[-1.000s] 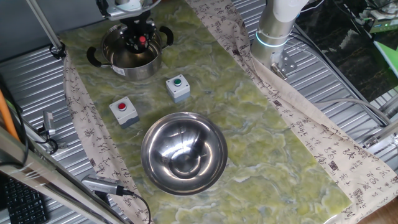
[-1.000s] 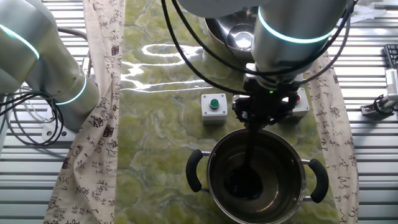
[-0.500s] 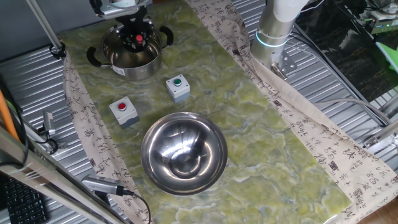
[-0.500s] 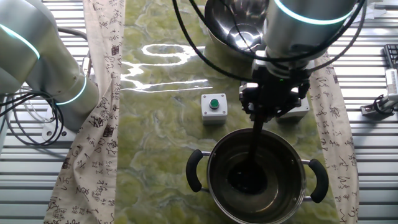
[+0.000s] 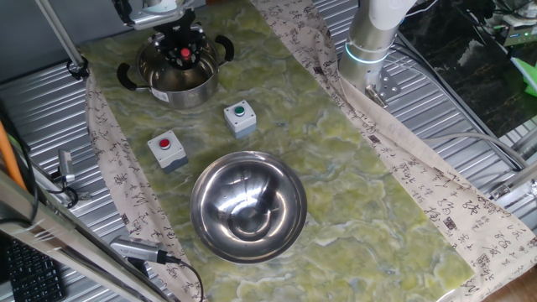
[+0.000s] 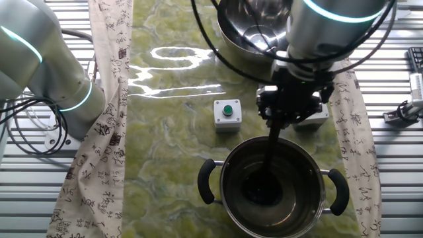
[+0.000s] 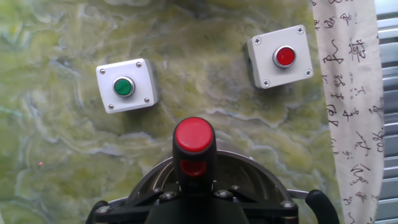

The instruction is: Scoop water with a large spoon from one bowl to another

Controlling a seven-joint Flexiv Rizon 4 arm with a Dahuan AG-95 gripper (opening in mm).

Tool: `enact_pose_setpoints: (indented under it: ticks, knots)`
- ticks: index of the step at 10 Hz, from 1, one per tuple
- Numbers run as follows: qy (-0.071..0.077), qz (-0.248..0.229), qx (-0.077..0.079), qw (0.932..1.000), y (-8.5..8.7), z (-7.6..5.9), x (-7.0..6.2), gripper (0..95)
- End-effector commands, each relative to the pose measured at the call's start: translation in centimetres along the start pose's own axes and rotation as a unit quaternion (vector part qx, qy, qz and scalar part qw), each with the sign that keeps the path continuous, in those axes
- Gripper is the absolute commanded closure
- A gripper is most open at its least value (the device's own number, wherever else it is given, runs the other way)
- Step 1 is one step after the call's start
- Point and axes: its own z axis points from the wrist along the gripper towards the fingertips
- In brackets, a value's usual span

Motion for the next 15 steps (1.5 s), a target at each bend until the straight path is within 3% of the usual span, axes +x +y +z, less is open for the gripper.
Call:
enact_pose_setpoints:
  ticks: [1, 6, 15]
  knots:
    - [0.002, 0.001, -0.003, 1.0000, 0.0, -0.2, -0.1, 95.0]
    - [0.009, 0.009, -0.010, 0.9999, -0.4, -1.4, -0.7, 95.0]
    - [0.008, 0.039, -0.016, 0.9991, 0.3, -4.0, -2.0, 95.0]
